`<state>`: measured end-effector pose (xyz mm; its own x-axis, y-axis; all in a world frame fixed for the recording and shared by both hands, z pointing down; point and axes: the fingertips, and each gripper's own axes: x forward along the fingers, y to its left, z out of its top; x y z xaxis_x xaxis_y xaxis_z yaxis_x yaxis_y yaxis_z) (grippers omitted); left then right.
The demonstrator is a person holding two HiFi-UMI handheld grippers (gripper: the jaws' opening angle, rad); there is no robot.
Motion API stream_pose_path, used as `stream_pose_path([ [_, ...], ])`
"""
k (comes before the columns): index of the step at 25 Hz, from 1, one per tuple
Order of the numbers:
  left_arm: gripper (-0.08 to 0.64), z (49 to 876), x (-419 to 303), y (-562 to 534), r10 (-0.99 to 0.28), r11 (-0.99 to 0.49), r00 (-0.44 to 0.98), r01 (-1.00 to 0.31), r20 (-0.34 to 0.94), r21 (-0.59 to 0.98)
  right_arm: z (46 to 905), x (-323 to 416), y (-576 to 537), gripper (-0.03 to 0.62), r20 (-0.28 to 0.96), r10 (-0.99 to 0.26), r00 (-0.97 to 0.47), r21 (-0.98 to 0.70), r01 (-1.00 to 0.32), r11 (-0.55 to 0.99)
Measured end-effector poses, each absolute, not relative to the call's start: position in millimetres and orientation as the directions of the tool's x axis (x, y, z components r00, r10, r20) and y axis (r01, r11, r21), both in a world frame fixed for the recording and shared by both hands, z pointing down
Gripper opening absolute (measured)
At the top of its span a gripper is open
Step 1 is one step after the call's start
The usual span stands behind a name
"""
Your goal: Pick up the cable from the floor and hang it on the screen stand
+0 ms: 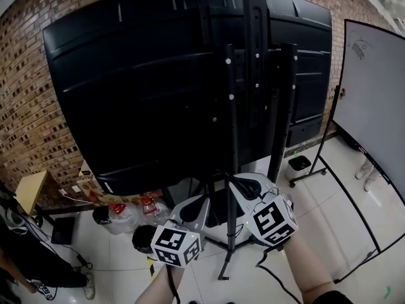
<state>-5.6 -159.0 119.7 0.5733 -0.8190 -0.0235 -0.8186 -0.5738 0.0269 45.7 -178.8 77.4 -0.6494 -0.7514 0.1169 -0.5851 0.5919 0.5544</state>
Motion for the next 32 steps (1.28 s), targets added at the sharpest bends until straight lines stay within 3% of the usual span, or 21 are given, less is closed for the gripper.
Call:
stream_pose_path([
  [5, 0.006, 93, -3, -169, -0.833, -0.551, 0.548, -0.834, -0.072, 0.019, 36, 54, -195, 0.017, 0.08, -0.758, -0.647, 0.587, -0.584, 0.561],
  [23, 0.005, 17, 13, -233, -0.742, -0.653, 0.656, -0.754, -0.142, -0.072, -116, 79, -269, 0.017, -0.094, -0.835, -0.542, 0.592, -0.705, 0.391],
  [32, 0.006, -29, 16, -247, -0.729, -0.66, 0.665, -0.746, -0.163, -0.087, -200, 90, -296, 0.017, -0.125, -0.84, -0.528, 0.569, -0.732, 0.375],
])
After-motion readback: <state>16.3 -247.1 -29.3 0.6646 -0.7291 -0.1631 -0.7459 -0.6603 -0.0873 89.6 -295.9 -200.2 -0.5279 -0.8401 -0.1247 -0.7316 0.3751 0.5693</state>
